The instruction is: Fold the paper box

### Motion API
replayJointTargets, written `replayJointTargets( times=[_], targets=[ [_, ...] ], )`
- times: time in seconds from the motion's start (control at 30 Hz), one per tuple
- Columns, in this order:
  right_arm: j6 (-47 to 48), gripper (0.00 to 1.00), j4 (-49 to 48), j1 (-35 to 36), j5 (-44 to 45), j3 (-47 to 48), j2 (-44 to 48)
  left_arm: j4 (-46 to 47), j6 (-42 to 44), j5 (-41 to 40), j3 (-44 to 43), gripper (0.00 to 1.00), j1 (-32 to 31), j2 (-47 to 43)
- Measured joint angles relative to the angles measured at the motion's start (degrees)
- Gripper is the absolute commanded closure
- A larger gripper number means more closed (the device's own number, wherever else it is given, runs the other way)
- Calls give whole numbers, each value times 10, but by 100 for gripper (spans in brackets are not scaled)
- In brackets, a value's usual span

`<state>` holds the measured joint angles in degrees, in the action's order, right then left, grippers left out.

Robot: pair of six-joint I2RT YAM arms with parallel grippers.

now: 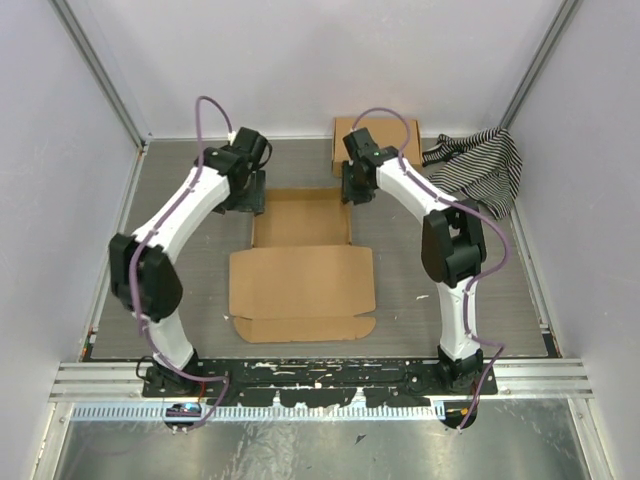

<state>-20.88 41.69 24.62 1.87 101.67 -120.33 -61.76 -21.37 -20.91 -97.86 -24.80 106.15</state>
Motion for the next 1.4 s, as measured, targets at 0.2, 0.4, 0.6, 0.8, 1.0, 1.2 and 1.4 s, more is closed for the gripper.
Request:
replayJointTargets(
  times=[0.2, 0.4, 0.6, 0.8, 1.0, 1.2, 1.4],
  targets=[
    [27, 63, 8, -10, 10, 124, -49, 29, -3, 48, 79, 23, -1, -150],
    [41, 63, 15, -15, 16, 151, -107, 31, -15, 56, 158, 24, 0, -245],
    [41, 68, 25, -15, 17, 142, -118, 26, -27, 56, 194, 25, 0, -291],
    [30, 89, 22, -15, 28, 130, -116, 20, -37, 58, 197, 27, 0, -313],
    [-49, 92, -29, -20, 42, -2, -38, 16, -56, 64, 202, 27, 0, -337],
    [-165, 68, -43, -27, 19, -176, 85, 18, -75, 88, 202, 28, 0, -346],
    [-190, 61, 15, -24, -17, -254, 208, 25, -87, 115, 202, 31, 0, -344]
  ],
)
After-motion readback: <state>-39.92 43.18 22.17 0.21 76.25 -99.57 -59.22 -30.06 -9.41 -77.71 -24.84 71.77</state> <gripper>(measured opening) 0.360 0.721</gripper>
